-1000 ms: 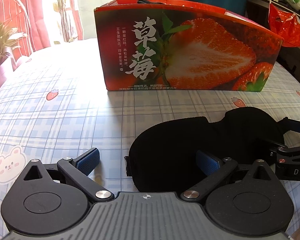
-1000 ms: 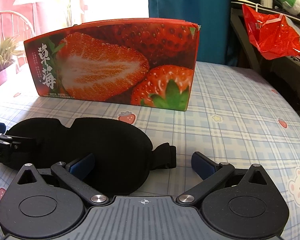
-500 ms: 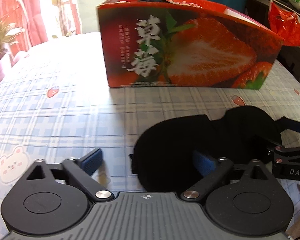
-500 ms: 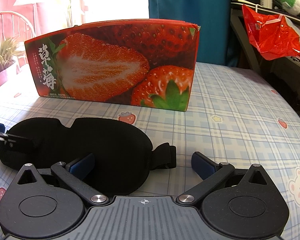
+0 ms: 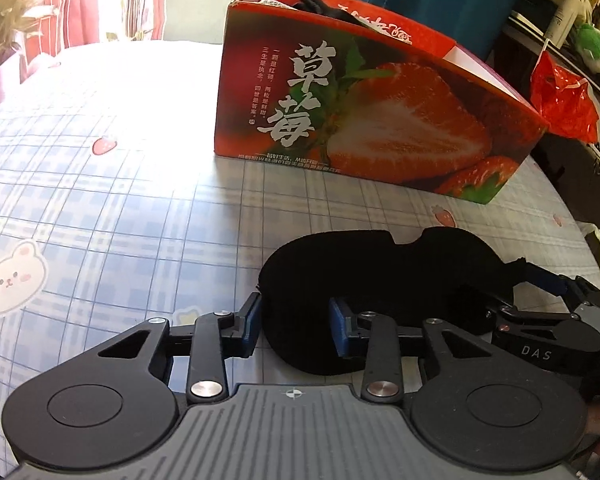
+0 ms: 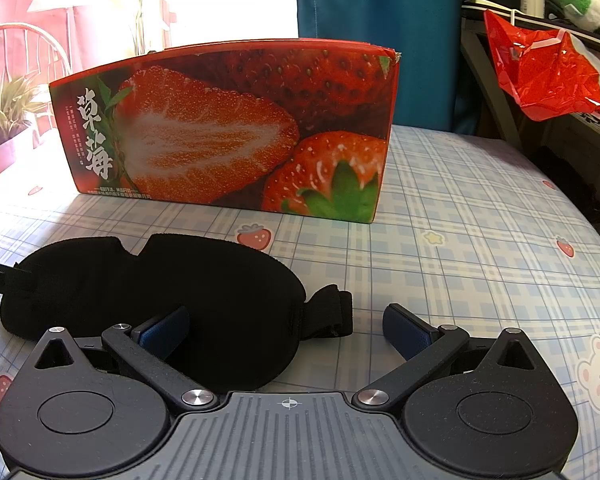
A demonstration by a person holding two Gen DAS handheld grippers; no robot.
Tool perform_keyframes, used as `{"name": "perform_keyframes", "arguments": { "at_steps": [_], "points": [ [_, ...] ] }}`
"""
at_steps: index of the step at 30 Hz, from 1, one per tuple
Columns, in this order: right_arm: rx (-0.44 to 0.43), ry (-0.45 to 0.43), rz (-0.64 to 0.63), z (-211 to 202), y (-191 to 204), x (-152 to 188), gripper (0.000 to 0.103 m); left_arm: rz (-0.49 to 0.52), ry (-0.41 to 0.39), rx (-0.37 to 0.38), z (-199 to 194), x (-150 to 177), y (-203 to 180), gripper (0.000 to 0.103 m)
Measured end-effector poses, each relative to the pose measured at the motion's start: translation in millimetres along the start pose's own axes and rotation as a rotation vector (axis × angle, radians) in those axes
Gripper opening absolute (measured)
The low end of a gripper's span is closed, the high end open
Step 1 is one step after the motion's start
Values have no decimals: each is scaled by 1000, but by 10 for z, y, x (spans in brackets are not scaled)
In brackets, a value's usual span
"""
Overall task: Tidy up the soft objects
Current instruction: 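Close the left gripper on the eye mask while the right gripper grips its strap, then carry the black eye mask into the box and open both grippers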
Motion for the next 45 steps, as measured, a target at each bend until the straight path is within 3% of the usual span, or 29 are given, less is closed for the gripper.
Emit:
{"name": "perform_keyframes", "arguments": {
  "at_steps": [7,15,23,26,37,39,41,42,45],
  "points": [
    [0,-1,0,2,-2,10,103,25,-19,-28,1,14,-65,38],
    [-1,27,0,10,4,-25,103,32,-39,-2,-12,32,-43,38],
    [-56,56,-34,-1,52,-65,94,16,-53,44,-7,21,-55,53],
    [-71,64,-43,-11,70,-72,87,40,-58,33,3,31,-104,57],
    [-184,113,-64,-102,197,-126,37,21,-67,63,-4,37,-65,56],
    [-179,118,-64,-111,194,-126,28,23,-66,44,-10,40,-71,53],
    [-180,119,-54,-122,173,-123,21,12,-68,7,-17,33,-36,28],
    [-182,117,-46,-131,155,-119,18,-1,-67,1,-18,24,-5,22],
    [-174,103,-22,-176,90,-120,14,-60,-64,53,-31,14,95,14]
  ]
}}
Point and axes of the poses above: each gripper's, at about its wrist camera, not at the fingertips, and z roughly the way its jaws point, y to its left, x to its underside, the point moved 6 cm from there along z, roughly the way its jaws point, and after that the axes turned 14 degrees about y, right-handed, at the moved point
